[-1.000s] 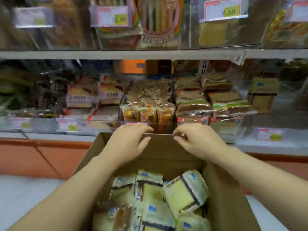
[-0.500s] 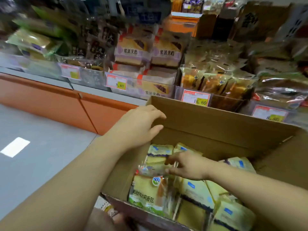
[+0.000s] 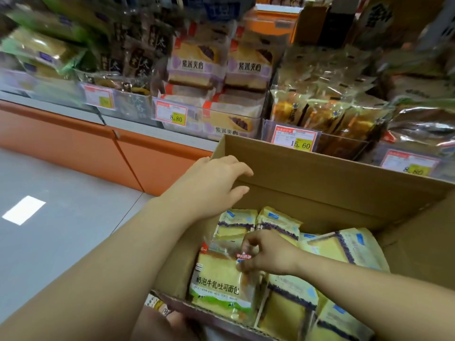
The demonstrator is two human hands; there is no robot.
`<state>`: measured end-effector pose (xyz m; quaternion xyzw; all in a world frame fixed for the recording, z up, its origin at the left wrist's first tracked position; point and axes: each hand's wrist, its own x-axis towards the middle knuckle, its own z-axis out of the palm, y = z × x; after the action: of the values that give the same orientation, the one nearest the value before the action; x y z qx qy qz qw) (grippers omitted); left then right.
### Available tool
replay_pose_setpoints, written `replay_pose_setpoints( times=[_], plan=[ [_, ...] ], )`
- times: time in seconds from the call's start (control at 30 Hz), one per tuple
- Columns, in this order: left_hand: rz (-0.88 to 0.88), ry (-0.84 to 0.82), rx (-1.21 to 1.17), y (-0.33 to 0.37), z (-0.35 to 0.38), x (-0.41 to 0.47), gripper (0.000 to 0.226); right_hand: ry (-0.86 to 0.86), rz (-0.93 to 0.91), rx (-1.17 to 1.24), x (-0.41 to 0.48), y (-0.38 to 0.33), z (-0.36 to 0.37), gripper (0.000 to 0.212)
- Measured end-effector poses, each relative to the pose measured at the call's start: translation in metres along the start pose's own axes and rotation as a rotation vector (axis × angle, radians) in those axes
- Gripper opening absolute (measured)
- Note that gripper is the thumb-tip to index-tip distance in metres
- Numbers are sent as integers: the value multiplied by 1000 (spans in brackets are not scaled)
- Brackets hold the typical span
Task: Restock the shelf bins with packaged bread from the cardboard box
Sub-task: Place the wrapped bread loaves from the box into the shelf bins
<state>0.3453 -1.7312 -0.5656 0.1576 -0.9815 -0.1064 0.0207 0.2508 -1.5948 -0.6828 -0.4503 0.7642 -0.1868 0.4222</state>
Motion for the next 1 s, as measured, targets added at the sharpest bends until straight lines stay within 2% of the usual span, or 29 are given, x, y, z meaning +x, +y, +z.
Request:
replay_pose_setpoints(
  times=[0.23,0.47,0.53,0.7,0.87,1.0],
  plan=[
    [29,70,-46,12,-5,-5,35,229,-128,-75,-41,-18,-66,14],
    [34,48,-262,35,-6,-11,39,423,-156,-137,-106,-8,-115,15],
    [38,40,-334,43,-5,-11,45,492,-181,-154,-125,-8,-127,15],
    [-5,-11,-620,78,-4,-1,75,652,-233,-238,-168,-8,-156,15],
    [7,0,-810,110,-11,17,71,807,-312,-184,-205,-11,-176,17],
    [48,4,-971,131,-19,24,35,921,-368,-176,-226,-7,-183,23]
  ],
)
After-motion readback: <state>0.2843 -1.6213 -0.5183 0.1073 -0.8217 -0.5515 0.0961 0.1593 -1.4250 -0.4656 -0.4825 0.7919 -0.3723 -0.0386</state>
